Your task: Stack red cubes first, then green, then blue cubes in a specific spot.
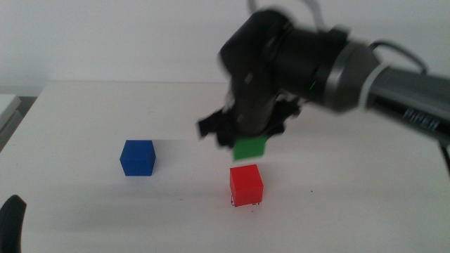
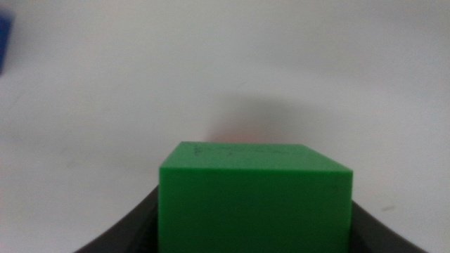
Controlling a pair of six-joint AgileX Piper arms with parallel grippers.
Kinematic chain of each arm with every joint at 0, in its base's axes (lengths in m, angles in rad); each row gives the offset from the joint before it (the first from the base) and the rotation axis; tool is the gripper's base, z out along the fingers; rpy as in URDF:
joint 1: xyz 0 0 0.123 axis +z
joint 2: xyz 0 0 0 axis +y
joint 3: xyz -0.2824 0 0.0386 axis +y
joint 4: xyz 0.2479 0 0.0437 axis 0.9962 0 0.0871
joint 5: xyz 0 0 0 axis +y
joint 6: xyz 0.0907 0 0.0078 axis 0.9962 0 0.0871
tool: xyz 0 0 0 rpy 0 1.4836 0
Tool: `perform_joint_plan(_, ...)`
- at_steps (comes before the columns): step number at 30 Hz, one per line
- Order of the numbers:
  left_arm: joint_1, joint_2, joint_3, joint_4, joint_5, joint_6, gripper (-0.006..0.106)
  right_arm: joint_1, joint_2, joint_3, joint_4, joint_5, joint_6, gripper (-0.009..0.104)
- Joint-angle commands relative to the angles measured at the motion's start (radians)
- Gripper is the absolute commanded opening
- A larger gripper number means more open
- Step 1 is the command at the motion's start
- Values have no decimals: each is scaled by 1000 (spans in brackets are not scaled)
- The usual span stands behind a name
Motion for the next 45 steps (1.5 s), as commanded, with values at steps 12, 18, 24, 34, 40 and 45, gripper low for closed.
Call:
perform_joint_plan(12, 0, -3, 0, 1, -15, 0, 94, 33, 36, 100, -30, -72, 98, 9)
perform_joint_plan(18, 0, -3, 0, 1, -15, 0, 94, 29, 71, 100, -30, -74, 96, 9)
perform_joint_plan(24, 0, -3, 0, 1, -15, 0, 94, 24, 79, 100, -30, -86, 94, 9)
perform_joint_plan(34, 0, -3, 0, 1, -15, 0, 94, 15, 79, 100, -53, -79, 104, 9)
perform_joint_plan(40, 0, -3, 0, 1, -15, 0, 94, 11, 99, 101, -39, -81, 104, 9)
perform_joint_plan(45, 0, -3, 0, 1, -15, 0, 94, 11, 114, 102, -21, -86, 101, 9)
